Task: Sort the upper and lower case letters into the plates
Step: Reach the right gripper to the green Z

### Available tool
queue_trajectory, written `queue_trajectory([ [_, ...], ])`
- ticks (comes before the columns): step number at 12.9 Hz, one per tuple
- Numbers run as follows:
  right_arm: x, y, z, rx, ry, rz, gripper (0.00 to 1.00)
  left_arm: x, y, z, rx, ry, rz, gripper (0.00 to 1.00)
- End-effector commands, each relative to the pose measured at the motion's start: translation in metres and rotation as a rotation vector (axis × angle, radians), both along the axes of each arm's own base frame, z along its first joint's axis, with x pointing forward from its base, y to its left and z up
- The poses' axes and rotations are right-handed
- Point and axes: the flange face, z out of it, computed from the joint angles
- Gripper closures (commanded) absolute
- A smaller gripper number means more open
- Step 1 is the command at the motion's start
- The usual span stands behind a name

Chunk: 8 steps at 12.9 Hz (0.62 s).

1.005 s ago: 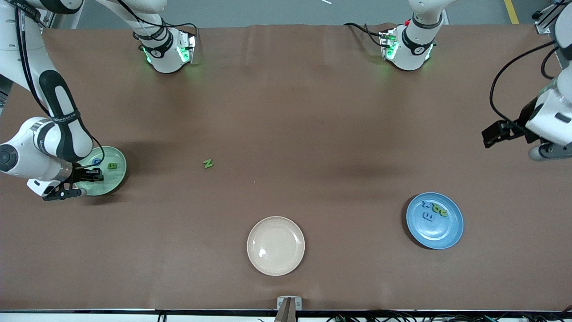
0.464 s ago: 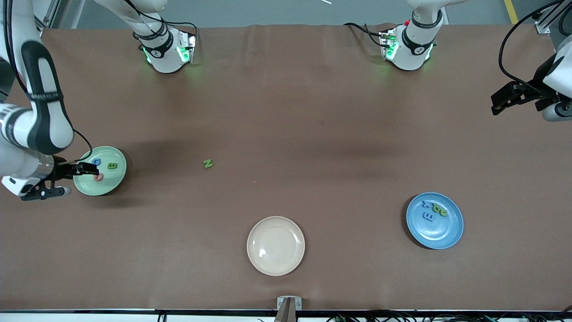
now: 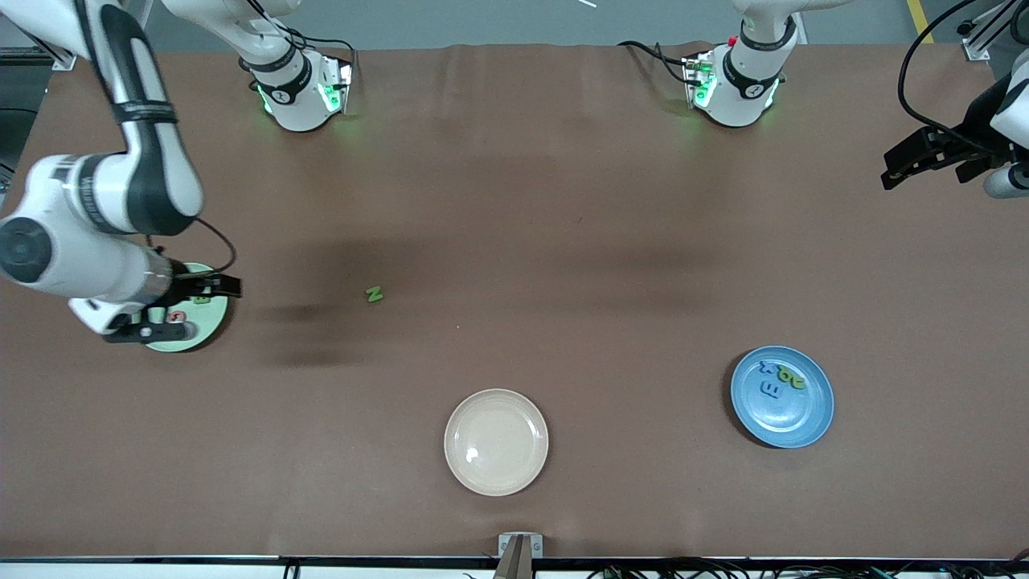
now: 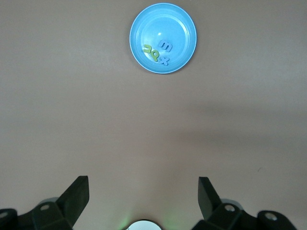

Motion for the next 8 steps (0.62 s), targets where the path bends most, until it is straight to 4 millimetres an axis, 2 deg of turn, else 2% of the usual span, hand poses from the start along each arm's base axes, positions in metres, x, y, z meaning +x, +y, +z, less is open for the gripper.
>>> queue_trajectory([
  [1, -0.019, 0.08, -0.004, -0.031, -0.002, -0.027, 0.03, -0.003, -0.004, 0.004, -0.015, -0.021, -0.009, 0.0],
  [3, -0.033, 0.131, -0.012, -0.04, -0.01, 0.027, 0.0, -0.003, -0.006, 0.006, -0.02, -0.025, -0.014, 0.0],
  [5, -0.041, 0.159, -0.026, -0.029, -0.044, 0.088, 0.0, -0.004, -0.007, 0.006, -0.026, -0.023, -0.014, 0.0],
  [7, -0.053, 0.186, -0.059, -0.019, -0.087, 0.139, 0.0, -0.004, -0.007, 0.005, -0.026, -0.022, -0.016, 0.0],
  [8, -0.062, 0.193, -0.079, -0.01, -0.119, 0.157, 0.0, -0.004, -0.007, 0.005, -0.026, -0.022, -0.014, 0.0],
])
